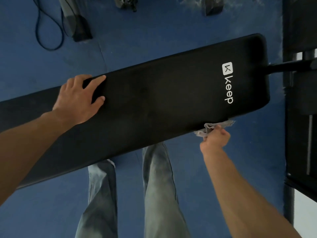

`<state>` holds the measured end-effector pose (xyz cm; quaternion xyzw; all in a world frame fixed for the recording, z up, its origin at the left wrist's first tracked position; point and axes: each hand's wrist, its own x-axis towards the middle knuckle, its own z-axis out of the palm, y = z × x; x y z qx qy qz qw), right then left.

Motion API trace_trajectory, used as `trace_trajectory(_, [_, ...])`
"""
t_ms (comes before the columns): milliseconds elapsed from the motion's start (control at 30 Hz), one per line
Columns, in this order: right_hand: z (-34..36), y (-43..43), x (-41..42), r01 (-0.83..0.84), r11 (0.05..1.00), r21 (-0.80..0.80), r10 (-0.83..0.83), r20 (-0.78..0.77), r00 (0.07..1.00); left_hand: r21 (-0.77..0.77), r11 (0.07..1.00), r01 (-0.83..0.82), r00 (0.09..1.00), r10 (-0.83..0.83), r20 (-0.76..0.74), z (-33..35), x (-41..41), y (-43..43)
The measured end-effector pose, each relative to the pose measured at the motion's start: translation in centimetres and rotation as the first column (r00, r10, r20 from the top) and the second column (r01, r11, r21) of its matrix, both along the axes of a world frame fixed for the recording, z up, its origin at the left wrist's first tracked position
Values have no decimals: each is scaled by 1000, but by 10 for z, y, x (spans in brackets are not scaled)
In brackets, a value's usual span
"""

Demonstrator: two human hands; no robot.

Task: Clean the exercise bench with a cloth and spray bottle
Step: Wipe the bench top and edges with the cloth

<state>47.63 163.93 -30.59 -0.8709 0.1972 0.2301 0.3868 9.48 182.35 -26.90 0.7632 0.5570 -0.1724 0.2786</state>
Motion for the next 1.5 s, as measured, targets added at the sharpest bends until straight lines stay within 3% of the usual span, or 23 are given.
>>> trace_trajectory(67, [0, -3, -39, 7, 1000, -5, -7, -33, 999, 13, 1000, -14, 1000, 14, -25, 1, -20, -6])
trace_trajectory(133, [2, -10, -101, 22, 998, 56, -12, -161, 987, 38, 999, -2, 999, 3, -33, 1, -33, -12])
trace_trajectory(267, [15, -27, -245, 170, 981, 91, -104, -493, 864, 68, 997, 34, 999, -33, -13, -2, -42, -15])
trace_trajectory(367, [30, -28, -299, 235, 971, 38, -171, -576, 799, 80, 996, 44, 999, -44, 1, -5, -47, -14])
trace_trajectory(467, [31, -24, -287, 255, 960, 115, -147, -568, 810, 106, 994, 41, 999, -42, -1, -5, -60, -21])
trace_trajectory(600, [17, -22, -201, 259, 952, 161, -157, -468, 869, 154, 988, -10, 1000, 12, -14, 0, -96, -41])
trace_trajectory(700, [23, -16, -142, 279, 935, 219, -179, -387, 905, 156, 982, -107, 994, 111, -19, 3, -127, -66])
trace_trajectory(800, [30, -18, -152, 209, 948, 240, -115, -356, 928, 160, 956, -246, 966, 256, -40, 4, -161, -98])
trace_trajectory(1000, [17, -36, -296, 220, 965, 143, -110, -540, 834, 168, 850, -500, 853, 517, -76, 10, -208, -163])
trace_trajectory(1167, [29, -56, -395, 69, 997, -45, -81, -685, 724, 124, 712, -692, 694, 702, -159, 10, -243, -194])
trace_trajectory(1233, [31, -54, -399, 94, 995, -23, -84, -692, 717, 113, 644, -757, 622, 763, -179, 10, -255, -201])
trace_trajectory(1400, [26, -49, -345, 96, 993, 62, -37, -615, 788, 110, 364, -925, 344, 924, -165, 10, -285, -207])
trace_trajectory(1500, [26, -49, -317, 70, 995, 73, -19, -549, 836, 32, 336, -941, 330, 935, -131, 6, -294, -214])
